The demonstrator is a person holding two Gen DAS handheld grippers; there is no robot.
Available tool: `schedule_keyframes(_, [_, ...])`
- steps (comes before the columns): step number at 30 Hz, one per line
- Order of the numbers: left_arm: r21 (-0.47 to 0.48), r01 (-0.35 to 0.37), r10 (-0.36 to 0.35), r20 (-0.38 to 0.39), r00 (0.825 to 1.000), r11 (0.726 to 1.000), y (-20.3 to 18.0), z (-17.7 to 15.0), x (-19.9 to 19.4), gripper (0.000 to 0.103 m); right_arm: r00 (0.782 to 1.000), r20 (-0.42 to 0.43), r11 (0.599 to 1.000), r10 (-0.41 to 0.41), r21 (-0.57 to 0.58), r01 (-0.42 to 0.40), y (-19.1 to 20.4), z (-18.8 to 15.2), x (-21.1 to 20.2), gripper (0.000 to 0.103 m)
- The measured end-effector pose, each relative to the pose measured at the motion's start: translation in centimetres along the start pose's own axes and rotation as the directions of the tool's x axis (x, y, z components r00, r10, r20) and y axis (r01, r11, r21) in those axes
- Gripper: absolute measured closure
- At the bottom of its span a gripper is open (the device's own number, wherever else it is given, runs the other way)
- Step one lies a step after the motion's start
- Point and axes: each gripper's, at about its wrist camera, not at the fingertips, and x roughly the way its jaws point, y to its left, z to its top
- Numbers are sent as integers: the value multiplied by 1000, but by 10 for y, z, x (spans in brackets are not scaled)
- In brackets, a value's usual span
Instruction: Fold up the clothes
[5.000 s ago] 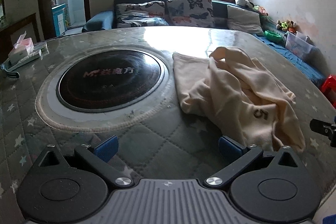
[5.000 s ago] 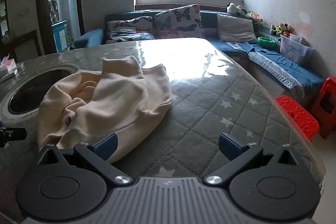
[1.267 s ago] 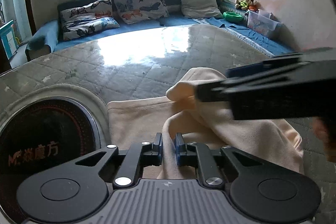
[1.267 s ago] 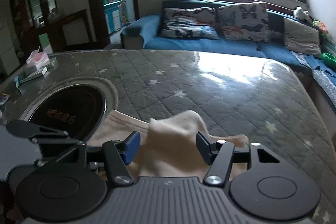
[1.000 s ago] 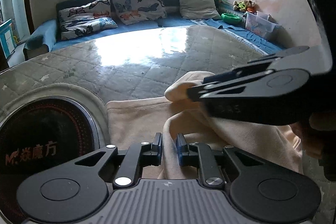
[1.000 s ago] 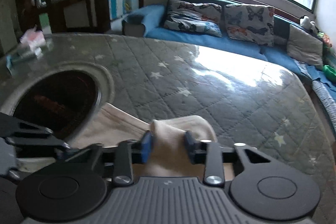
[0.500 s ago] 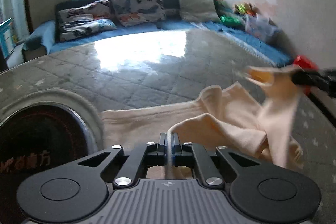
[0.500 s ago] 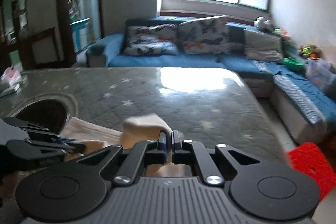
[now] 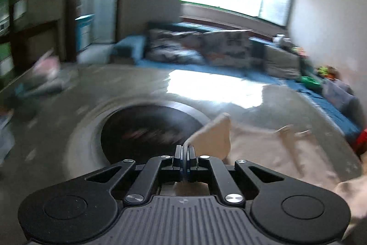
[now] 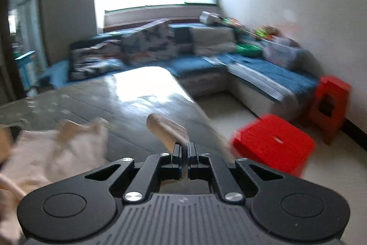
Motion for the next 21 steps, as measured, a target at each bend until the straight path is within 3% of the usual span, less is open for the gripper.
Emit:
schedule_keyframes(7, [-11,-70,69,-63,996,998,27,-24,-7,100,987,-136,996,-84,9,86,-33,-42,11,99])
schedule_keyframes(13, [-3,-86,86,-59,995,996,33,-25,-13,99,988,-113,994,-106,-30,103,-27,-38,-1,87])
schedule_keyframes(18, [55,19,-15,-59,998,998,4,-19,-8,97,992,-77,995,-97,-37,95,-21,-25,-12,85])
schedule_keyframes(21, [99,101,-94,-79,992,990,-21,-15,3,97,996,-82,998,-33,-57,28,-8,-18,-11,85])
